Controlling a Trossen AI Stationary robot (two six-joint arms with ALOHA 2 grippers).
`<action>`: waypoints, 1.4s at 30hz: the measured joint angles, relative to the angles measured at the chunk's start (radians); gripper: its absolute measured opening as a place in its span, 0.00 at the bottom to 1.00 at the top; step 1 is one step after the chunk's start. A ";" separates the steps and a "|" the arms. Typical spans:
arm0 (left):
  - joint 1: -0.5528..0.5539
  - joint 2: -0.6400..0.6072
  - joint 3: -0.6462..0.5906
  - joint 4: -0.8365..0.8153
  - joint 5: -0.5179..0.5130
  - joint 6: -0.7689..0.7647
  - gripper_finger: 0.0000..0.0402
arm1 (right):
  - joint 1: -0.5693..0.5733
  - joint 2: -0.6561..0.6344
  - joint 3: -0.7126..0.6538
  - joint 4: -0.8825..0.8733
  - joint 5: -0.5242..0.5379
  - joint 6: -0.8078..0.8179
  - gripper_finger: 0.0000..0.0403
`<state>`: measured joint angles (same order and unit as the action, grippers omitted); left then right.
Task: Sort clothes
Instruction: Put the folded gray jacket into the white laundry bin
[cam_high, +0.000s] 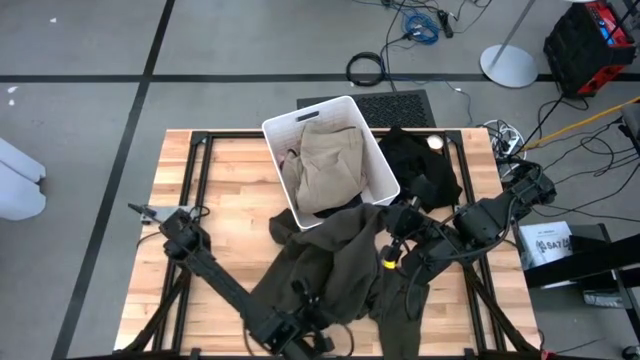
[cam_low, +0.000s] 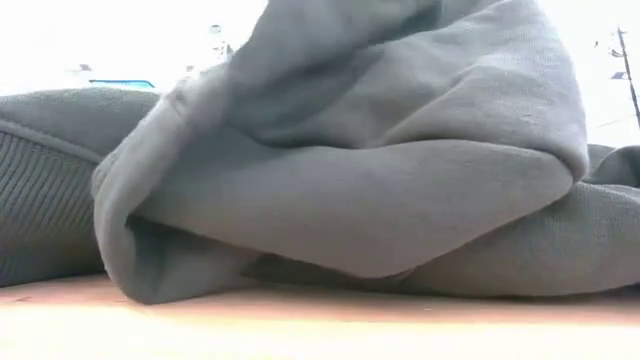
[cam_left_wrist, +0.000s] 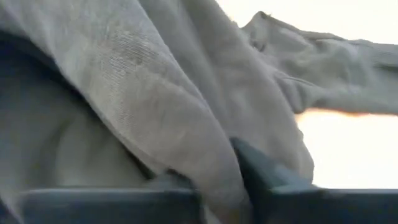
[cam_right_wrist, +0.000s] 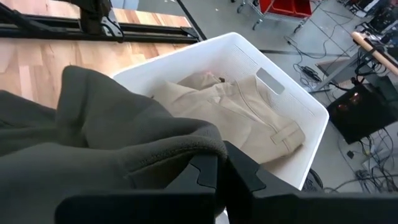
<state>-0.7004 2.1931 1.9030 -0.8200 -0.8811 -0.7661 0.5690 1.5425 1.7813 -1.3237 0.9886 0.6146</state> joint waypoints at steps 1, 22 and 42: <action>-0.012 -0.011 0.000 -0.004 -0.005 0.026 0.09 | 0.001 0.000 0.000 -0.014 -0.001 0.015 0.00; -0.079 -0.519 -0.119 -0.749 -0.283 -0.260 0.01 | -0.032 0.026 0.000 0.096 -0.101 0.042 0.00; 0.186 -0.835 -0.423 -0.751 0.003 -0.116 0.27 | -0.151 0.074 -0.001 0.099 -0.208 -0.033 0.00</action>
<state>-0.5144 1.3581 1.4796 -1.5709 -0.8783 -0.8818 0.4184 1.6161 1.7802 -1.2251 0.7806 0.5820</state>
